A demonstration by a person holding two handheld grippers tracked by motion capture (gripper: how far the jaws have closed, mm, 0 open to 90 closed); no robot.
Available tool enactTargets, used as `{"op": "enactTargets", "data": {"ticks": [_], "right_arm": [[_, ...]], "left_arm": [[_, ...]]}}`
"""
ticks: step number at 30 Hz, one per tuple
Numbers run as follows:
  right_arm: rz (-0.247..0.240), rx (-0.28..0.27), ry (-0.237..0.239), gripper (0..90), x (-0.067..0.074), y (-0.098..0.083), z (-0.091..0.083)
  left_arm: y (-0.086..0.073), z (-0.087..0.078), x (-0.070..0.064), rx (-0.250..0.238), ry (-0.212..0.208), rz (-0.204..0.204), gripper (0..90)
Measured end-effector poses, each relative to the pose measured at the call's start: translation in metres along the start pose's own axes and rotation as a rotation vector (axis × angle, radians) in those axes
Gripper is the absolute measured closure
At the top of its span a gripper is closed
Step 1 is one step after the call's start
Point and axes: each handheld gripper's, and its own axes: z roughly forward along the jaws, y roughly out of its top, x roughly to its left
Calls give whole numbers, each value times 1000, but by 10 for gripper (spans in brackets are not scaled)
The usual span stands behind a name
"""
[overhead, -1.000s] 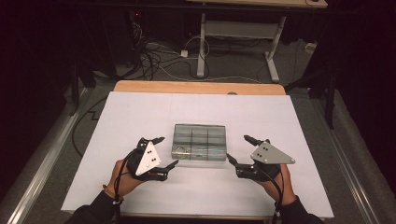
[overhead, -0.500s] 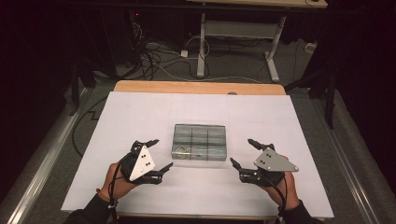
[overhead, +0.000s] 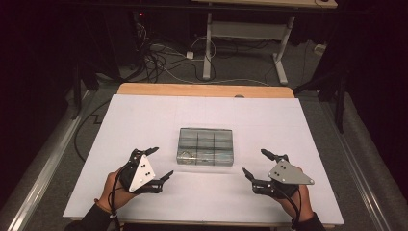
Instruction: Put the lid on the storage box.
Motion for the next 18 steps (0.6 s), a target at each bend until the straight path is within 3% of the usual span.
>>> {"op": "enactTargets", "data": {"ticks": [13, 18], "right_arm": [[20, 13, -29, 203, -6, -20, -11], [38, 32, -32, 201, -7, -29, -11]], "left_arm": [[-21, -11, -1, 22, 4, -24, 158], [-33, -8, -2, 61, -3, -22, 158]]}}
